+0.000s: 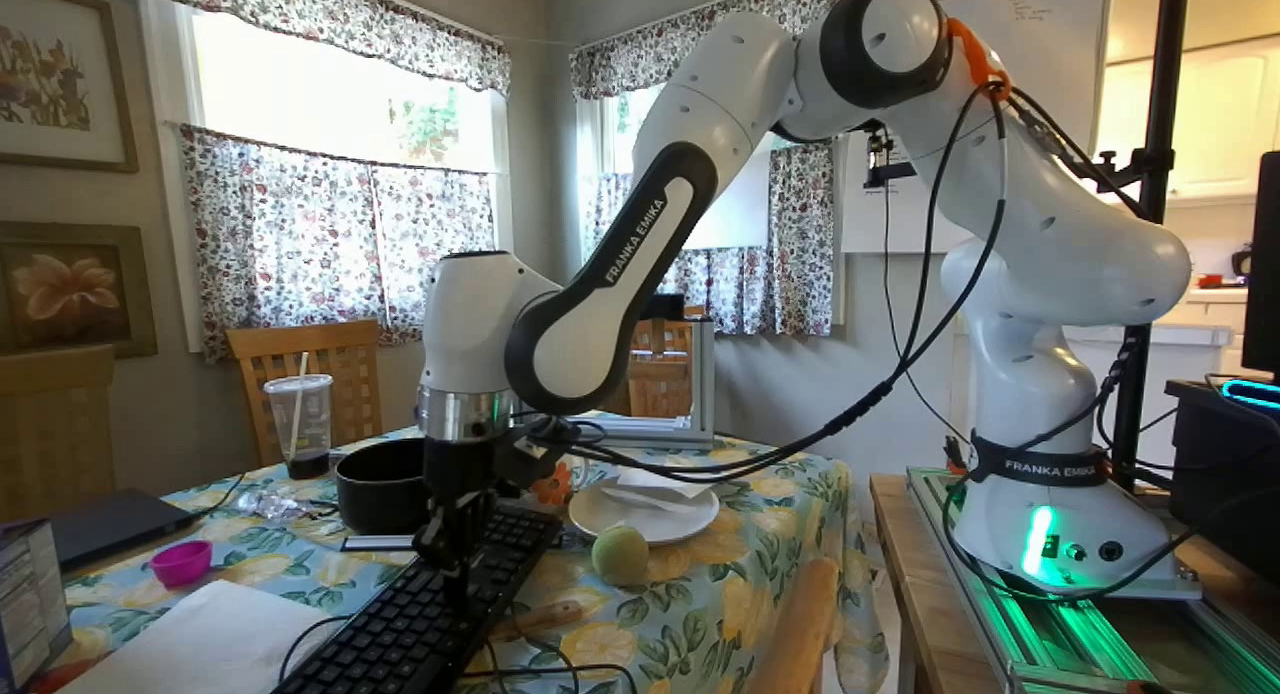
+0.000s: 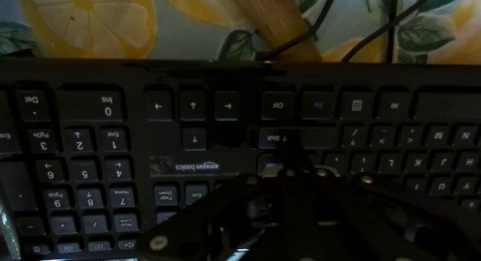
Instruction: Press the shift button on the keyboard
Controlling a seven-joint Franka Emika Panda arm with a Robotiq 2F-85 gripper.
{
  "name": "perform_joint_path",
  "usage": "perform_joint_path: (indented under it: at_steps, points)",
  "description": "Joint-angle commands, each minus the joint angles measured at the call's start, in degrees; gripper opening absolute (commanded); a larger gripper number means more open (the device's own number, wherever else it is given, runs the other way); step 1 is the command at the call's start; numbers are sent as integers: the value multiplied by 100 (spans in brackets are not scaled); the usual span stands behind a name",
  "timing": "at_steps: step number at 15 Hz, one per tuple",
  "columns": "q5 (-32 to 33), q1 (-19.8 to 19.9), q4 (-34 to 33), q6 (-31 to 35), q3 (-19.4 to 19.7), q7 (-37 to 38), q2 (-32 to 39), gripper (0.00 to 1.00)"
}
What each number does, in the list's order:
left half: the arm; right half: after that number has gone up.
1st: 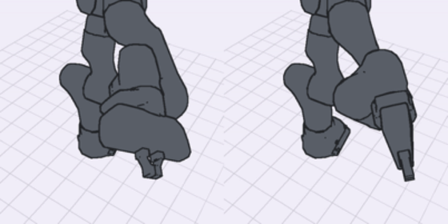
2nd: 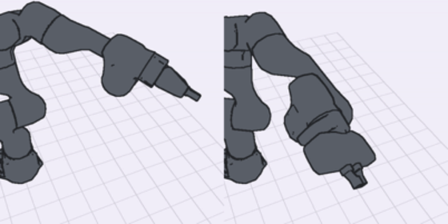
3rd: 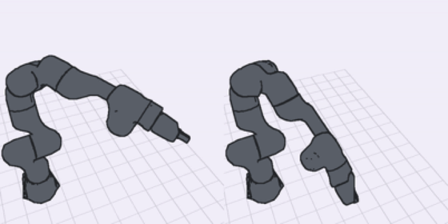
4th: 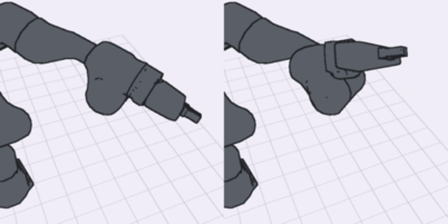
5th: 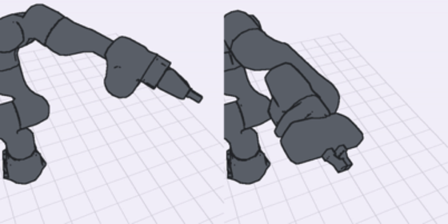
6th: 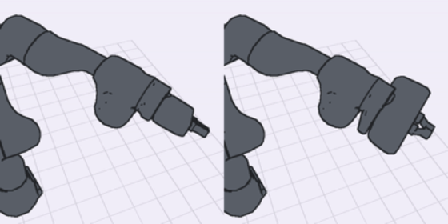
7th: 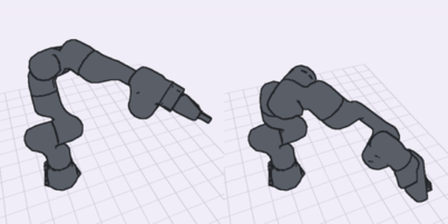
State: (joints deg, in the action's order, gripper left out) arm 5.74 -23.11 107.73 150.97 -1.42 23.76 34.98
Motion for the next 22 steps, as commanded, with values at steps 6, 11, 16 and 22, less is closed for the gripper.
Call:
perform_joint_path:
  at_steps: [6, 11, 16, 22]
  points:
    - [-497, 473, -12, -136, -569, -769, 58, 0]
    - [-342, 327, 27, -13, -365, -561, -35, 0]
    - [-387, 292, 61, 84, -391, -507, -190, 0]
    - [-84, -56, 324, -69, -164, -77, -786, 26]
